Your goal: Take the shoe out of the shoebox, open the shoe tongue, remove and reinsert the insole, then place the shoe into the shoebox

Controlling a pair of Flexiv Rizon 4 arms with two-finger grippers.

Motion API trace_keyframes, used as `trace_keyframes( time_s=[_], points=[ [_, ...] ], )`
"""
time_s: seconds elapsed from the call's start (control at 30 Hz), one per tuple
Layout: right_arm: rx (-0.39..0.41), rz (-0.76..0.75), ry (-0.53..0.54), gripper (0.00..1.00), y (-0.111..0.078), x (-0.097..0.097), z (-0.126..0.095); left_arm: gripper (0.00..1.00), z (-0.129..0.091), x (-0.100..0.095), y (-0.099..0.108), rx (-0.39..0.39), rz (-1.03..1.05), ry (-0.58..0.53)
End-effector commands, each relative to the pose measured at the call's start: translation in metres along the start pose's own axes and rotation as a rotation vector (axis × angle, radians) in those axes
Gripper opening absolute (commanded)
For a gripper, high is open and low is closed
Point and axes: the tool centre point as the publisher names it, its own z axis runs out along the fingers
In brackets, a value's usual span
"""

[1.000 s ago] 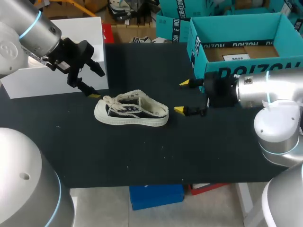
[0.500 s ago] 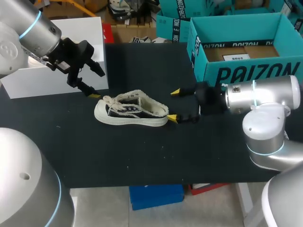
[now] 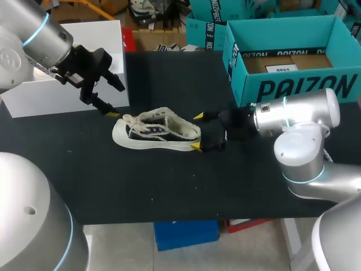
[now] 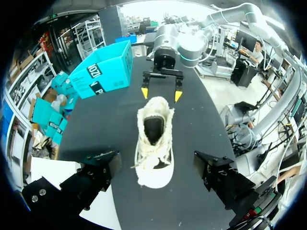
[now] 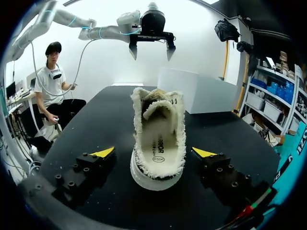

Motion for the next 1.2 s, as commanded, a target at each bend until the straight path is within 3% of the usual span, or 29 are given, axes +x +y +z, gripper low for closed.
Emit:
trace_keyframes(
  time_s=[0.03, 1.17, 1.2],
  points=[
    [0.006, 0.013, -0.006, 1.00, -0.004, 0.000, 0.011, 1.00, 0.001, 0.001, 0.001, 0.002, 0.002, -0.005],
    [0.002, 0.093, 0.012, 1.00, -0.026, -0.011, 0.033, 1.00, 0.001, 0.001, 0.001, 0.002, 0.002, -0.005],
    [0.002, 0.087, 0.008, 0.13, -0.026, -0.011, 0.034, 1.00, 0.001, 0.001, 0.001, 0.002, 0.002, -0.005]
  ],
)
